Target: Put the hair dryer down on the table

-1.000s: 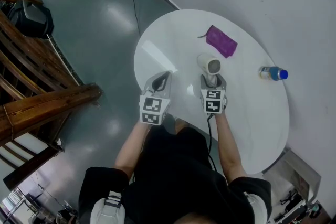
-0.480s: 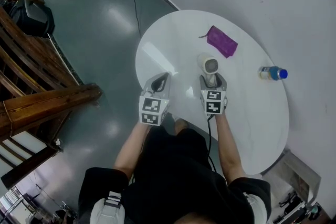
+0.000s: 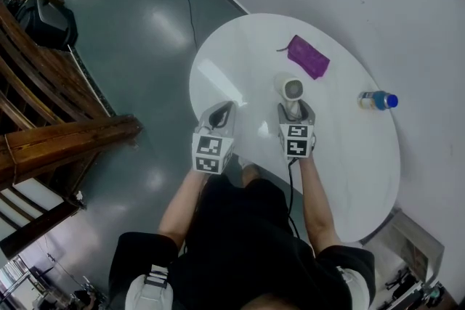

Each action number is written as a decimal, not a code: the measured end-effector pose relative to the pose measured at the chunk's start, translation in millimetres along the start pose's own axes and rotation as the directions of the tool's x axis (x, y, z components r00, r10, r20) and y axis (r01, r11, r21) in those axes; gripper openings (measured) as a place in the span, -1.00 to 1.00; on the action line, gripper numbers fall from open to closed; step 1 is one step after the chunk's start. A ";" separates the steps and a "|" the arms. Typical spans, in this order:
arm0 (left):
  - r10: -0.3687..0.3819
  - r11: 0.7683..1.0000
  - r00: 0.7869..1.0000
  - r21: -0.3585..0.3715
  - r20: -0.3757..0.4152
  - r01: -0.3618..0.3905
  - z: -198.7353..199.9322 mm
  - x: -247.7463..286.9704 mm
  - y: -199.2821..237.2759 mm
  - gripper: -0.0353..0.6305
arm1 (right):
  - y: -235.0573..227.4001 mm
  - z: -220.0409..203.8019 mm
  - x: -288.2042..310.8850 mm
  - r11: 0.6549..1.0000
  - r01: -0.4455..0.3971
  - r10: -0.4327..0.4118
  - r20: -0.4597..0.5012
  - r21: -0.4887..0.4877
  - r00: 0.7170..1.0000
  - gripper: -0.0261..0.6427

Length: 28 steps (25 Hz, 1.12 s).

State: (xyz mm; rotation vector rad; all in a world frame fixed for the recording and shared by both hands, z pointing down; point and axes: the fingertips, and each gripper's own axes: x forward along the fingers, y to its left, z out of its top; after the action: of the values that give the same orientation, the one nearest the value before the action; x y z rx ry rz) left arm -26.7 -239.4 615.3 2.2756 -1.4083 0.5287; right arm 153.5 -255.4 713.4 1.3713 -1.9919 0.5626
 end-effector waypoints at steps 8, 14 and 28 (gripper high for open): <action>0.009 1.000 1.000 -0.004 0.007 -0.009 -2.6 -8.0 -2.1 -0.88 | 0.2 3.4 -5.7 1.000 -0.001 0.001 0.009 -0.004 1.000 -0.17; 0.014 1.000 1.000 -0.003 0.012 -0.014 -5.6 -14.4 -2.7 -0.88 | 0.1 6.9 -12.4 1.000 0.003 -0.003 0.019 -0.013 1.000 -0.17; 0.011 1.000 0.999 0.005 0.034 -0.011 0.3 -30.1 -2.5 -0.88 | 0.4 11.4 -31.4 1.000 0.026 -0.025 0.028 -0.003 0.999 -0.17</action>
State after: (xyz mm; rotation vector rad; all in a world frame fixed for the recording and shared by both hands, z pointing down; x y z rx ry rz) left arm -37.0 -216.0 599.1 2.2924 -1.4383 0.4992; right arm 157.8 -242.3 683.0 1.4076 -1.9938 0.5306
